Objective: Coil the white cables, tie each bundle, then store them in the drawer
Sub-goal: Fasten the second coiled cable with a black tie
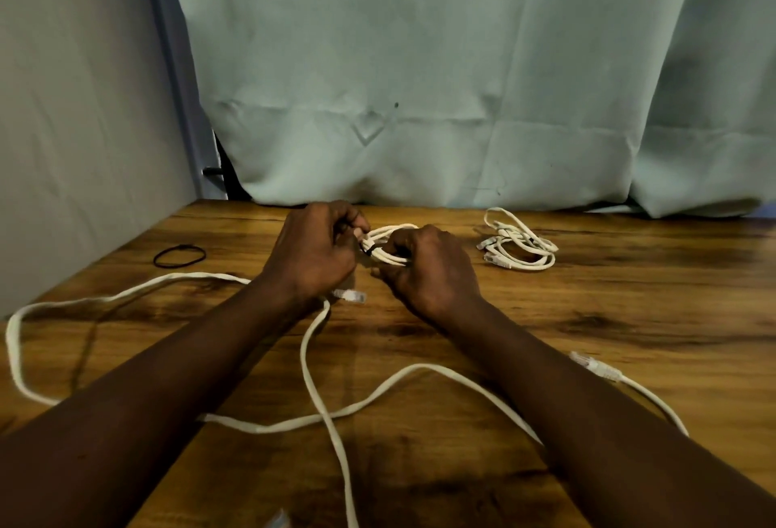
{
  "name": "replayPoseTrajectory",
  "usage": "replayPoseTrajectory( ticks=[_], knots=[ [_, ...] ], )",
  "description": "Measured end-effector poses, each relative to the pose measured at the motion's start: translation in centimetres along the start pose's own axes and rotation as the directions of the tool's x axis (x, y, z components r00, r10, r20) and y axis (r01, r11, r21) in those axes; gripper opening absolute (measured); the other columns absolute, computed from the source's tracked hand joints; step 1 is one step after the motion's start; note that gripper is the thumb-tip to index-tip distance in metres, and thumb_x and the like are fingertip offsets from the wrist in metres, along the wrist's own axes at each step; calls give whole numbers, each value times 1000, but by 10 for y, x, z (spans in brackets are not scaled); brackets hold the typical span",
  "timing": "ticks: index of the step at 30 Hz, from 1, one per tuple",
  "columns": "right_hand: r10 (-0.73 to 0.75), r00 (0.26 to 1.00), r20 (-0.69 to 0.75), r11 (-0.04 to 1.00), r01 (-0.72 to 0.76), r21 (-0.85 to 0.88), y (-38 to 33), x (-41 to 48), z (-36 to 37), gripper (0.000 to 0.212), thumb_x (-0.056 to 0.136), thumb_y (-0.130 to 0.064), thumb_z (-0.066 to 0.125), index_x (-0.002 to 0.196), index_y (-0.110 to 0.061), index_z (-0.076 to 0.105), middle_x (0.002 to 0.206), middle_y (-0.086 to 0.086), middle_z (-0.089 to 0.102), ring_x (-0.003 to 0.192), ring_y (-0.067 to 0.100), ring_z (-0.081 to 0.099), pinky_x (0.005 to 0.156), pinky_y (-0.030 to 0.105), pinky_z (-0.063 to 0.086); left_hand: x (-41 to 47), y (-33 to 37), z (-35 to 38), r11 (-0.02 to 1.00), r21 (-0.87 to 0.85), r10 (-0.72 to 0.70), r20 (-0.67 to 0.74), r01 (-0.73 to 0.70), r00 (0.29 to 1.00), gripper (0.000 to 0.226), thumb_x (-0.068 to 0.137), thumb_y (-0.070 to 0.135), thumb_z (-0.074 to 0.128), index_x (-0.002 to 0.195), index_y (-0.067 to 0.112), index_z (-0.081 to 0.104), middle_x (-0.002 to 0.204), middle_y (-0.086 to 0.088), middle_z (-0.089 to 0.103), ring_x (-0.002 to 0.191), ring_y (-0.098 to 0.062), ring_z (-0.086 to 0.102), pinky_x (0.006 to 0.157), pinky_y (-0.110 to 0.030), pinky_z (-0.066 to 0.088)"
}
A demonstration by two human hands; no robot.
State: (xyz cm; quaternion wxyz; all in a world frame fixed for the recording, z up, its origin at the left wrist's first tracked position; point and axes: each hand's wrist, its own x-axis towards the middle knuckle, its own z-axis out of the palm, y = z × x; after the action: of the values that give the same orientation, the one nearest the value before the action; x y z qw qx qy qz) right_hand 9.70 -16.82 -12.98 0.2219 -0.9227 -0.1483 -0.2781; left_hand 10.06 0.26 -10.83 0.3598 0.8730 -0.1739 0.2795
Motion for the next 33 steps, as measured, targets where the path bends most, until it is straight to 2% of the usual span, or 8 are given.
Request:
replayPoseTrajectory(
  ticks=[3,6,11,16,20,24,28,33],
  knots=[
    [-94,994,-58,971,79,-224,-3,-2,-2,29,81,-44,81,108,-32,76,114,0,59,113,24,49,82,36,43,-3,-1,0,995,77,65,77,-71,995,14,92,14,65,92,25,72,80,12,71,75,-1,63,65,-24,46],
    [-103,995,-17,928,90,-361,-5,-3,-5,28,90,-43,72,116,-33,73,116,2,57,110,26,52,73,34,33,-3,-2,3,996,82,6,133,-17,991,14,91,16,65,96,25,74,79,10,73,74,-8,68,68,-29,54],
    [-31,998,62,948,49,-314,-8,-5,-9,26,95,-41,66,117,-28,71,114,3,63,101,24,62,70,31,32,-7,-1,6,996,-6,-82,127,84,988,16,92,13,67,88,26,77,66,6,72,54,-9,68,55,-33,59],
    [146,960,237,984,-166,65,-3,-2,-12,7,81,-29,68,77,-27,74,77,-4,70,75,17,66,62,27,45,-9,1,9,996,9,-88,153,88,984,16,91,12,70,90,26,78,61,9,70,47,-3,64,49,-23,50],
    [172,958,229,977,-195,84,1,-1,-11,20,90,-33,74,108,-27,79,98,-6,74,89,14,66,75,30,50,-9,2,9,995,4,-98,131,99,986,11,89,13,76,89,24,77,67,7,72,52,-6,67,55,-30,59],
    [235,945,228,964,-256,66,1,1,-3,25,88,-38,76,111,-30,78,103,-3,76,94,18,69,75,29,50,-10,1,12,992,110,-86,156,69,984,16,92,12,67,88,25,74,64,13,67,63,-10,67,67,-29,57],
    [249,949,194,965,-259,27,-1,-1,0,32,87,-42,76,118,-30,75,110,-3,73,102,18,66,79,30,51,-11,4,19,982,162,-115,121,95,986,17,93,11,64,89,26,69,77,9,68,78,-14,67,74,-29,53],
    [276,954,121,961,-275,-21,-4,-1,3,35,86,-44,77,117,-30,75,111,-3,74,106,19,66,84,34,53,-8,0,18,978,104,-190,65,183,980,18,89,6,67,84,23,73,73,9,71,71,-12,70,76,-36,62]
  ],
)
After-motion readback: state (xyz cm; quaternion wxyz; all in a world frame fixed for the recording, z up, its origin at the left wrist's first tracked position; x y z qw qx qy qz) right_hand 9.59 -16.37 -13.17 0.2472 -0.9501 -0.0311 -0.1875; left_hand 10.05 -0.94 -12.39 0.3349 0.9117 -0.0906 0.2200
